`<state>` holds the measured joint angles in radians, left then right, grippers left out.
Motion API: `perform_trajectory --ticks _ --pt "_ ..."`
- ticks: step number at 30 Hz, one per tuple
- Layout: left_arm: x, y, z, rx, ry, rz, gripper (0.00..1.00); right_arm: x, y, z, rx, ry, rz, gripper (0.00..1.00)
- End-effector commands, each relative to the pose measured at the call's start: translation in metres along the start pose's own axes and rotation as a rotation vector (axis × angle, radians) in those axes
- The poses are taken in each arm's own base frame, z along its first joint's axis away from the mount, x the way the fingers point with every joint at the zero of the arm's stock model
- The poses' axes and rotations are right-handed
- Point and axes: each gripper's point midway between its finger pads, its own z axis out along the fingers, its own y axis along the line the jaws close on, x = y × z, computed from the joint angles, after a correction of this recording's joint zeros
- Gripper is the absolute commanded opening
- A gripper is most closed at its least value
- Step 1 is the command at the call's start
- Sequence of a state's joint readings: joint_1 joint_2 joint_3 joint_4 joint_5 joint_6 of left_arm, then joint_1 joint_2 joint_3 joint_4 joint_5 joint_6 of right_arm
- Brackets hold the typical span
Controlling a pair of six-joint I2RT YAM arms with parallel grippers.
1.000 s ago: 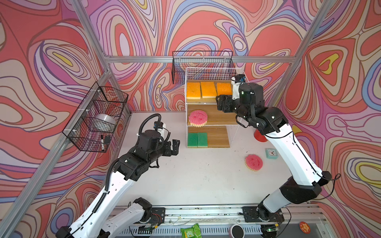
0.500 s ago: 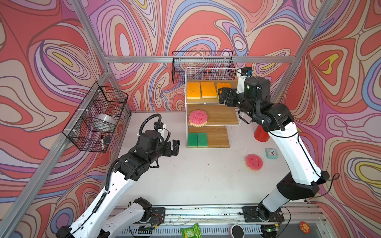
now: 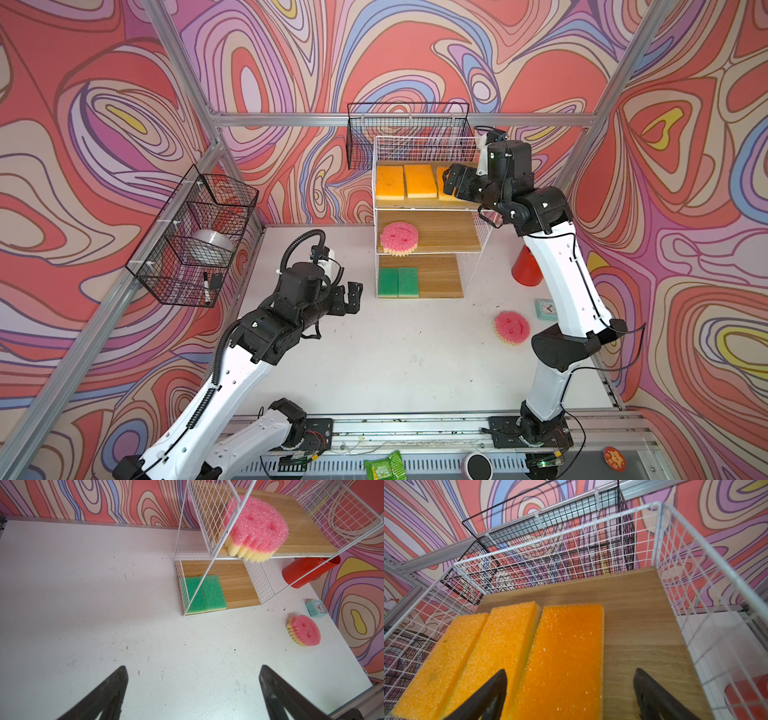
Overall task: Arrange cleaning sponges on a shelf
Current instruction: Move several cleaning sponges from the shelf.
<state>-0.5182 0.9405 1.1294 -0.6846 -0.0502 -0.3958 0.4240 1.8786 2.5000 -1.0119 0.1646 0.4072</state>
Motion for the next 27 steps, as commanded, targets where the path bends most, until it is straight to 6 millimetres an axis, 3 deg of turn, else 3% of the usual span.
perform_trajectory --ticks 1,27 --pt "0.003 0.001 0.001 -0.007 0.010 0.015 1.00 0.009 -0.003 0.010 -0.001 0.037 0.011 0.98" --pt "0.003 0.002 0.002 -0.011 0.011 0.021 1.00 0.027 0.020 0.045 -0.132 0.089 -0.008 0.98"
